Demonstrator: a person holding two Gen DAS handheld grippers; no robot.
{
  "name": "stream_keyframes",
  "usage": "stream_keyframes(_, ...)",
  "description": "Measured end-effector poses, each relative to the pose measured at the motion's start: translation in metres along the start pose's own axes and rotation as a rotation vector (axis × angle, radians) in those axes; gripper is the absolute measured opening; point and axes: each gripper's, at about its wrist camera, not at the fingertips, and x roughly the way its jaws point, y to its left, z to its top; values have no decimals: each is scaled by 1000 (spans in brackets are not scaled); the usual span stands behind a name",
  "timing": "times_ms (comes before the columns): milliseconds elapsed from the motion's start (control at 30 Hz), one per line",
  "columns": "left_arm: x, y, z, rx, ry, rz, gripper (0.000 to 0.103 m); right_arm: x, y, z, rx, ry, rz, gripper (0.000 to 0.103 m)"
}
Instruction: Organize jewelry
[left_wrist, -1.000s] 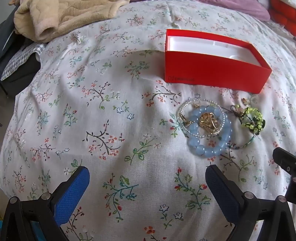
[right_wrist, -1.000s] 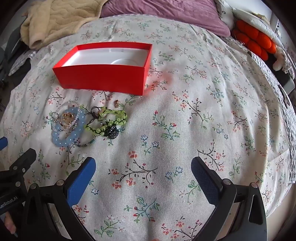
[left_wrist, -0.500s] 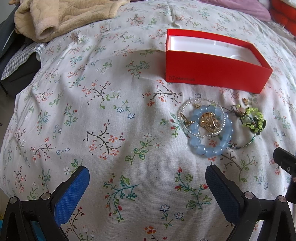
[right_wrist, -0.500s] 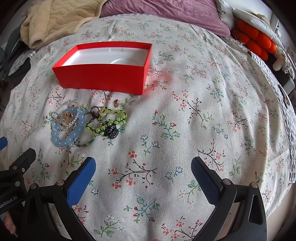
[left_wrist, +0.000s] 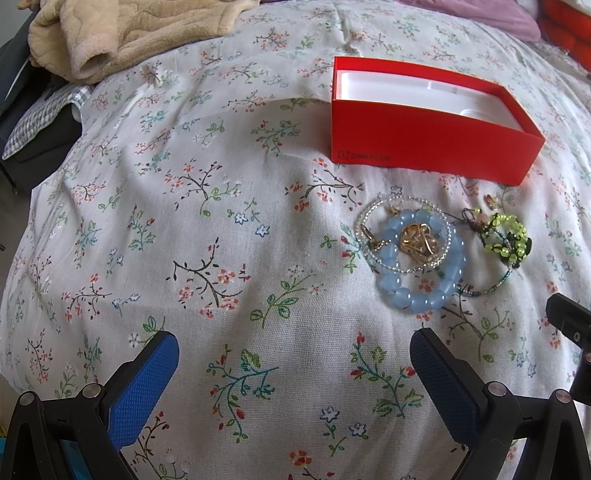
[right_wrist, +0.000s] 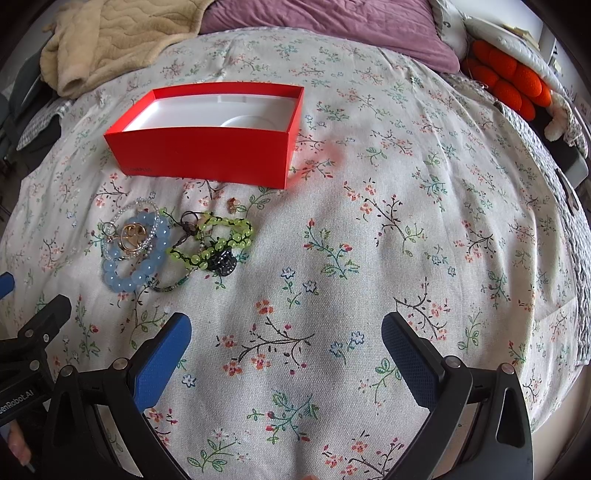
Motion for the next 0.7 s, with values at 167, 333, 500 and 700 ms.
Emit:
stream_keyframes(167,0,0,0,0,0,0,103,0,0,0,0,0,-1,103)
stream_keyframes(333,0,0,0,0,1,2,103,0,0,0,0,0,-1,103)
stream_keyframes(500,1,1,-3,0,0,1,103,0,0,1,-1,1,-1,103)
stream_keyframes(700,2,2,-3,0,0,1,103,1,0,1,-1,1,-1,103)
